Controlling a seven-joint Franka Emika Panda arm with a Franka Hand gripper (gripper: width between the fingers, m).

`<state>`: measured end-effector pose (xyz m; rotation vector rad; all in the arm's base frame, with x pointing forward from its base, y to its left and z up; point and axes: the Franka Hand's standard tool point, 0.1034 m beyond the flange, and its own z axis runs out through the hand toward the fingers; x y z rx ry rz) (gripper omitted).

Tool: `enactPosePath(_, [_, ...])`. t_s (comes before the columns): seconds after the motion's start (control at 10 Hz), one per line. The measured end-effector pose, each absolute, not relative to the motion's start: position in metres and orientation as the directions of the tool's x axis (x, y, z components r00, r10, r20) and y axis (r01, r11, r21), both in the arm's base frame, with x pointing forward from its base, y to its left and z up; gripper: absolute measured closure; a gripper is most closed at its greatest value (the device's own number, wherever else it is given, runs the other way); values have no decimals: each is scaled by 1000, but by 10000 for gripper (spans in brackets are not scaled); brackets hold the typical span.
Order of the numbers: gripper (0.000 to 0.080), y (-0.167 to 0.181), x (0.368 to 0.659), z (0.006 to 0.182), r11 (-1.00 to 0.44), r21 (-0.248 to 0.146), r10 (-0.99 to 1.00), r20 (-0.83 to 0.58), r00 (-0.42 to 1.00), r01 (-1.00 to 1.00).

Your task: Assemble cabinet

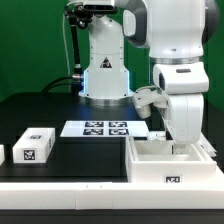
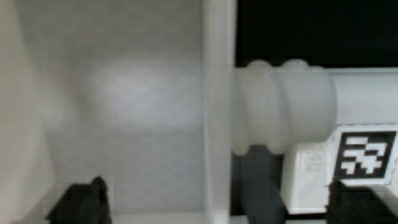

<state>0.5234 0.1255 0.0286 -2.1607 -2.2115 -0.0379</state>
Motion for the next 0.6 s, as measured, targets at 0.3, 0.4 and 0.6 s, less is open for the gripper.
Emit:
enactPosePath(0.3, [150, 125, 523, 28, 23, -17, 998, 52, -22, 1000])
enactPosePath(0.4, [151, 125, 523, 28, 23, -17, 998, 52, -22, 1000])
enactPosePath(0.6, [151, 125, 524, 29, 23, -16, 998, 52, -22, 1000])
